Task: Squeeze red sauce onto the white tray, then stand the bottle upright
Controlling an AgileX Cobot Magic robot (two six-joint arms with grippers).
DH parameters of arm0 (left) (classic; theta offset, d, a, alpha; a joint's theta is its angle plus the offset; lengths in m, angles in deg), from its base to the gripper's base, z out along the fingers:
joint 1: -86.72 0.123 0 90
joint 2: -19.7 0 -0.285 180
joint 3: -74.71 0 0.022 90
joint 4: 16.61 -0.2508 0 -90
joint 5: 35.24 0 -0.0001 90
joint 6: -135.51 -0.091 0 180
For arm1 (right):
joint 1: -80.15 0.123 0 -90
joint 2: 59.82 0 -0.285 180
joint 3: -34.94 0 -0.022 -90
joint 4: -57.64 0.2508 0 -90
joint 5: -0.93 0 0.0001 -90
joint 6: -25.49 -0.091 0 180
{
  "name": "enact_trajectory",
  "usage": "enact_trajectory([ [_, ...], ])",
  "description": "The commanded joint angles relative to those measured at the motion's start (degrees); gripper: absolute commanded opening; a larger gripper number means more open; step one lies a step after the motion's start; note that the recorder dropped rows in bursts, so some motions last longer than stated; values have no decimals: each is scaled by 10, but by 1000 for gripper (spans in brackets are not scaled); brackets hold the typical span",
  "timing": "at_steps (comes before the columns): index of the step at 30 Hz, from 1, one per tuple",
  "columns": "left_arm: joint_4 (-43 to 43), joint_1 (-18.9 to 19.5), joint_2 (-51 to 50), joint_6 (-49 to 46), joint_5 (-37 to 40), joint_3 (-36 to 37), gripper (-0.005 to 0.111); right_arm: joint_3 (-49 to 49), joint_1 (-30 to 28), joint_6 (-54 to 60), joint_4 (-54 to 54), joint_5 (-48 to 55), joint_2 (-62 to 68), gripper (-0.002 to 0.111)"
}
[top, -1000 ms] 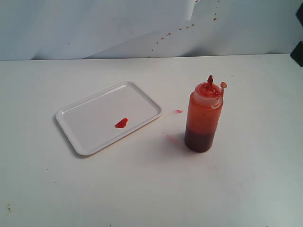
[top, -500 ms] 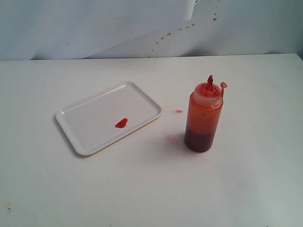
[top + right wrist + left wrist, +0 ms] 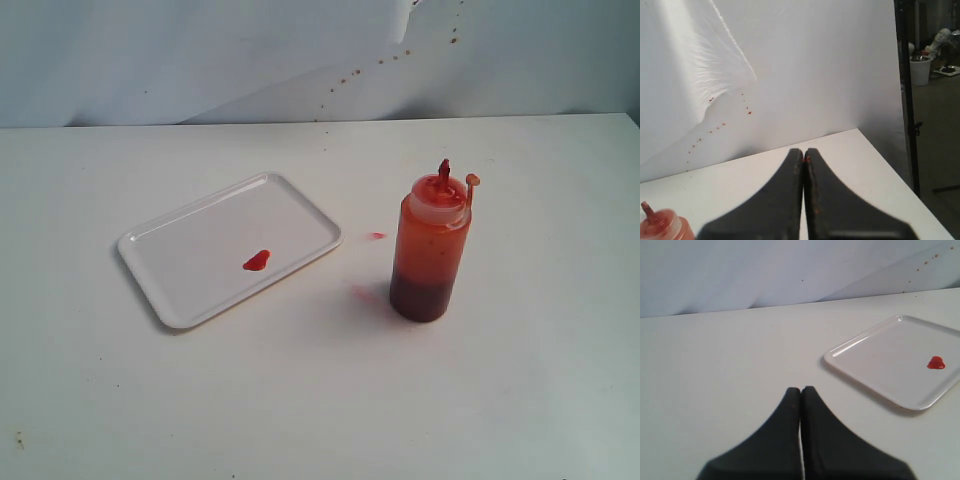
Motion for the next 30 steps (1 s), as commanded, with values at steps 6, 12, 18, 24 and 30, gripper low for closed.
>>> enact_trajectory([
  [6, 0, 0, 2, -4, -6, 4, 0, -23, 0, 29, 38, -29, -8, 0],
  [12, 0, 0, 2, -4, -6, 4, 0, -108, 0, 132, 122, -152, -60, 0],
  [18, 0, 0, 2, -4, -6, 4, 0, -152, 0, 243, 150, -193, -107, 0],
  [24, 0, 0, 2, -4, -6, 4, 0, -177, 0, 365, 214, -204, -120, 0],
  [30, 0, 0, 2, -4, -6, 4, 0, -184, 0, 361, 208, -194, -120, 0],
])
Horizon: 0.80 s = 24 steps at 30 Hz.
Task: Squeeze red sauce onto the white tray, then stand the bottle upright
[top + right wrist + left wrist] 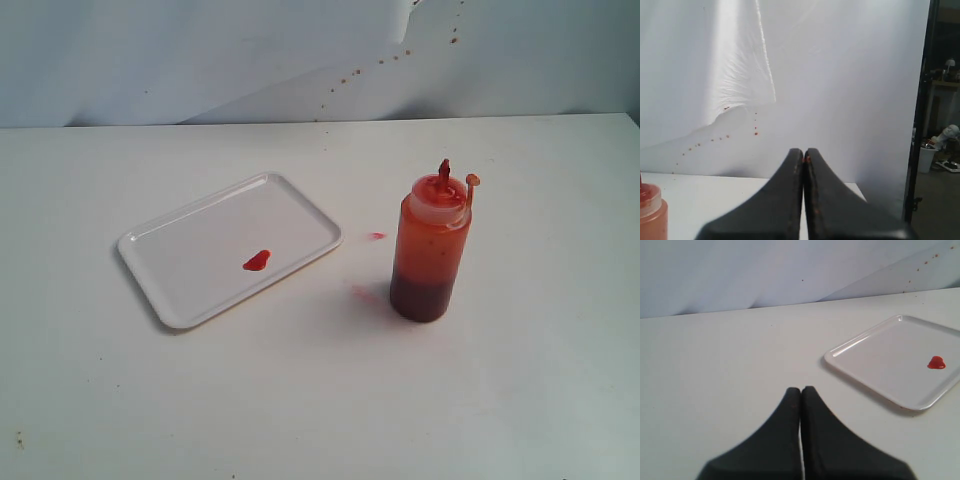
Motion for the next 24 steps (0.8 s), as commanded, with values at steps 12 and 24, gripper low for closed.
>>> enact_trajectory([
  [12, 0, 0, 2, -3, -6, 4, 0, -12, 0, -107, -68, 43, -4, 0],
  [24, 0, 0, 2, -3, -6, 4, 0, -82, 0, -128, -68, 59, -25, 0],
])
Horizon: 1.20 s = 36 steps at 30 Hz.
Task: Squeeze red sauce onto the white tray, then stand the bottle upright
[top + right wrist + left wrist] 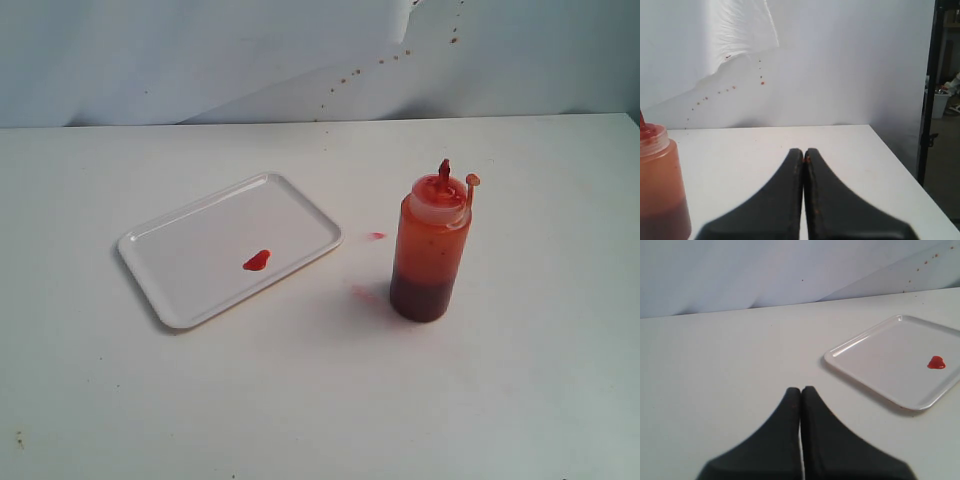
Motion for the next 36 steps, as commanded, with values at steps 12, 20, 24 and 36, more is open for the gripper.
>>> enact_trajectory([
  [12, 0, 0, 2, -3, -6, 4, 0, -2, 0, 0, -41, 124, -2, 0],
  [20, 0, 0, 2, -4, -6, 4, 0, -2, 38, 0, -56, 148, -2, 0],
  [24, 0, 0, 2, -4, -6, 4, 0, -2, 39, 0, -56, 150, -2, 0],
  [36, 0, 0, 2, -4, -6, 4, 0, -2, 35, -8, -51, 152, -2, 0],
])
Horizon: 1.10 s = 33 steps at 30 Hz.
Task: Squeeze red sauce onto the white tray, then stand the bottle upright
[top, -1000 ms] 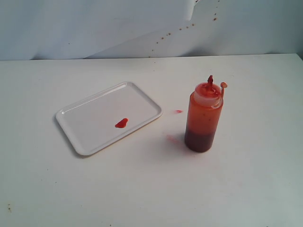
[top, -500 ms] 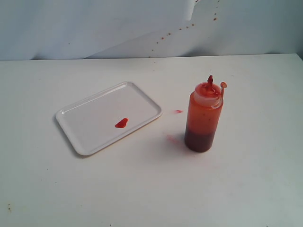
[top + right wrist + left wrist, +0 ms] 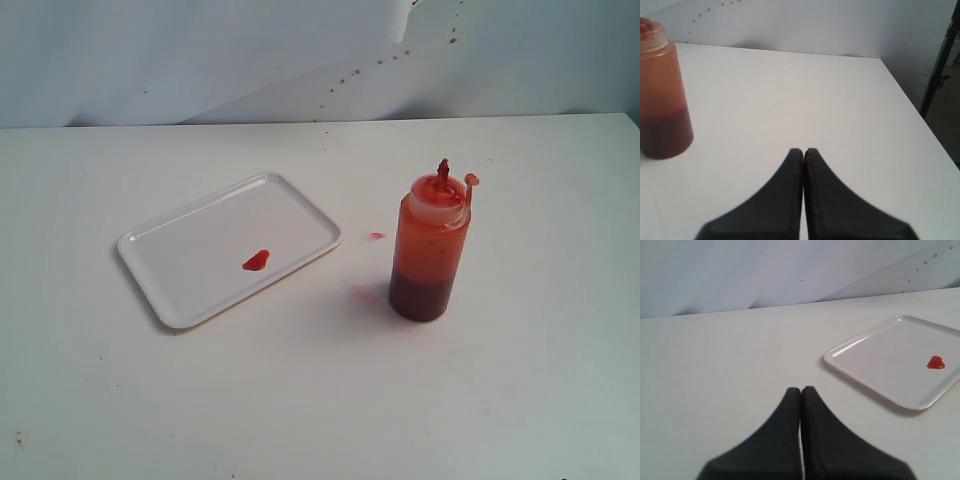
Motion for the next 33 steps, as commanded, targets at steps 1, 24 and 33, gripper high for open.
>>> enact_trajectory([
  [1, 0, 0, 2, -4, -6, 4, 0, -2, -8, -2, -3, 2, -2, 0],
  [24, 0, 0, 2, -4, -6, 4, 0, -2, -25, 1, -3, 2, -2, 0],
  [33, 0, 0, 2, -4, -6, 4, 0, -2, -25, 1, -3, 2, -2, 0],
])
